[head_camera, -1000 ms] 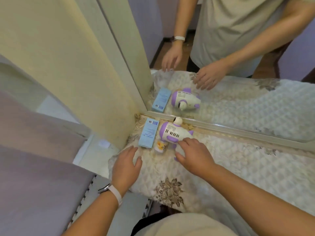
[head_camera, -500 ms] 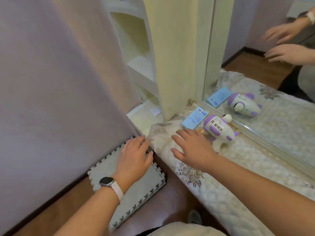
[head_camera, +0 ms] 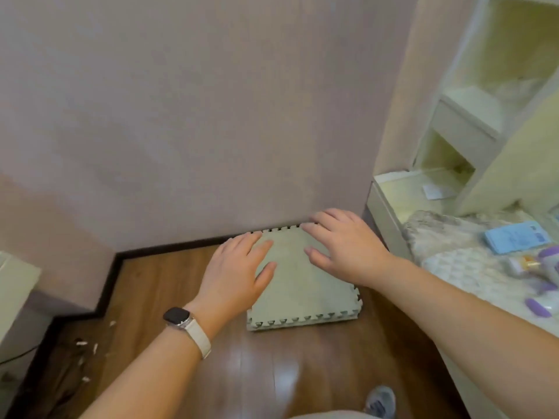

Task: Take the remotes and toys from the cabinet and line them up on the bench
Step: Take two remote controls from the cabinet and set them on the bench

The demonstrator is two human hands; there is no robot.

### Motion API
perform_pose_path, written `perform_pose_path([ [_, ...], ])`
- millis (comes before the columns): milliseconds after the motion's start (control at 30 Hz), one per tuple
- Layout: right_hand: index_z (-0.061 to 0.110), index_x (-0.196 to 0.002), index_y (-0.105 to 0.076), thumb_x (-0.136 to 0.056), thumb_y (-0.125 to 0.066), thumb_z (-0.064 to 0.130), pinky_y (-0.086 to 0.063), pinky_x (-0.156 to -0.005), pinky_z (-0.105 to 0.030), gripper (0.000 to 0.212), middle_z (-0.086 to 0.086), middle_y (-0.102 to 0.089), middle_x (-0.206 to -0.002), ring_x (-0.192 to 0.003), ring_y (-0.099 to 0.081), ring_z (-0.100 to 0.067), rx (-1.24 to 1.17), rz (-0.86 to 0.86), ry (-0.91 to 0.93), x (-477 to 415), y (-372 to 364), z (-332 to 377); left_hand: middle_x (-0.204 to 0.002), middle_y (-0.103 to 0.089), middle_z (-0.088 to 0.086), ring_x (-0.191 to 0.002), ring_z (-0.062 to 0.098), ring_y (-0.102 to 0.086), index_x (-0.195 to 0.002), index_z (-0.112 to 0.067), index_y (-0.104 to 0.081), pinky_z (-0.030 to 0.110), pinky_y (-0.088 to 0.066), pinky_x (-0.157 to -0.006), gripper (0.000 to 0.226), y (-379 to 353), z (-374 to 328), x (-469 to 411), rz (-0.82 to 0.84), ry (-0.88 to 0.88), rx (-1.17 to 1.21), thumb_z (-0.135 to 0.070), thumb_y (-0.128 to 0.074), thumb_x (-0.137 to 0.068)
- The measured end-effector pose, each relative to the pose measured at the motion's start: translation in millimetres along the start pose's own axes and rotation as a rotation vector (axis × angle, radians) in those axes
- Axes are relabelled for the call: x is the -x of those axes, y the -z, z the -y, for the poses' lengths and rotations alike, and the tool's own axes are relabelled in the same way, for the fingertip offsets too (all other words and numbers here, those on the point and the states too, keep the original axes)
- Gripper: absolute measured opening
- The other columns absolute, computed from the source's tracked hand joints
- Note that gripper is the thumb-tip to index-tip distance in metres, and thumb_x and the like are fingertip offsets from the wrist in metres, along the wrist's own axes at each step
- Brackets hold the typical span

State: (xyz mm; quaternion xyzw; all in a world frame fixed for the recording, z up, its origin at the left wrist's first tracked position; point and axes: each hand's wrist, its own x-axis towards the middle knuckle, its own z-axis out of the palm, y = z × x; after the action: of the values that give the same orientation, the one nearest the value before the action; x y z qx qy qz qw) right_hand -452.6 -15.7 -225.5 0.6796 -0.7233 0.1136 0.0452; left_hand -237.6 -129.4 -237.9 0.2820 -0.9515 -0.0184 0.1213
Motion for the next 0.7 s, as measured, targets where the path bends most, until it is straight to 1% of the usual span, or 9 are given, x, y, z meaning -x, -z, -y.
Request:
perform_pose_path([
  [133,0.017,-0.120,-0.063,-0.090,-0.046,0.048,-0.043,-0.092,-0.039,0.046,-0.005,-0.063,-0.122,-0.111,-0.056,-0.028,0.012,-0.011,0.166,-47.0,-5.2,98.8,-0.129,-0.061,0.009,-0.117,0.029,-0.056,-0.122,-0.015,-0.065,0.043,-0.043,-0.100,0.044,36.3,75.6,72.7,-0.125,0.131,-0.023,-0.041,-0.049,-0.090],
  [233,0.017,-0.121,-0.063,-0.090,-0.046,0.048,-0.044,-0.093,-0.039,0.047,-0.005,-0.064,-0.122,-0.111,-0.056,-0.028,0.004,-0.023,0.282,-74.8,-13.8,169.5,-0.130,-0.061,0.011,-0.118,0.028,-0.056,-0.123,-0.014,-0.065,0.042,-0.042,-0.100,0.044,57.9,123.4,127.5,-0.171,0.249,-0.043,-0.040,-0.051,-0.090],
  [333,0.017,-0.121,-0.063,-0.090,-0.046,0.048,-0.045,-0.093,-0.040,0.048,-0.004,-0.065,-0.120,-0.112,-0.057,-0.028,-0.012,-0.028,0.384,-96.0,-24.5,233.6,-0.133,-0.059,0.009,-0.123,0.026,-0.054,-0.127,-0.017,-0.062,0.043,-0.040,-0.104,0.044,76.6,160.3,183.1,-0.167,0.370,-0.072,-0.040,-0.053,-0.091],
  [467,0.017,-0.123,-0.063,-0.090,-0.045,0.049,-0.045,-0.094,-0.040,0.050,-0.004,-0.064,-0.123,-0.113,-0.057,-0.028,-0.028,-0.008,0.544,-119.6,-38.7,304.1,-0.139,-0.054,0.003,-0.132,0.022,-0.046,-0.134,-0.022,-0.055,0.038,-0.027,-0.109,0.045,96.5,194.9,246.6,-0.156,0.564,-0.119,-0.042,-0.052,-0.093],
  [700,0.016,-0.125,-0.063,-0.092,-0.045,0.049,-0.045,-0.094,-0.040,0.051,-0.005,-0.063,-0.126,-0.116,-0.057,-0.028,-0.097,-0.007,0.783,-176.1,-63.2,388.1,-0.137,-0.056,0.002,-0.130,0.022,-0.047,-0.133,-0.024,-0.056,0.040,-0.032,-0.108,0.044,120.3,243.9,305.8,-0.123,0.780,-0.215,-0.045,-0.047,-0.095],
])
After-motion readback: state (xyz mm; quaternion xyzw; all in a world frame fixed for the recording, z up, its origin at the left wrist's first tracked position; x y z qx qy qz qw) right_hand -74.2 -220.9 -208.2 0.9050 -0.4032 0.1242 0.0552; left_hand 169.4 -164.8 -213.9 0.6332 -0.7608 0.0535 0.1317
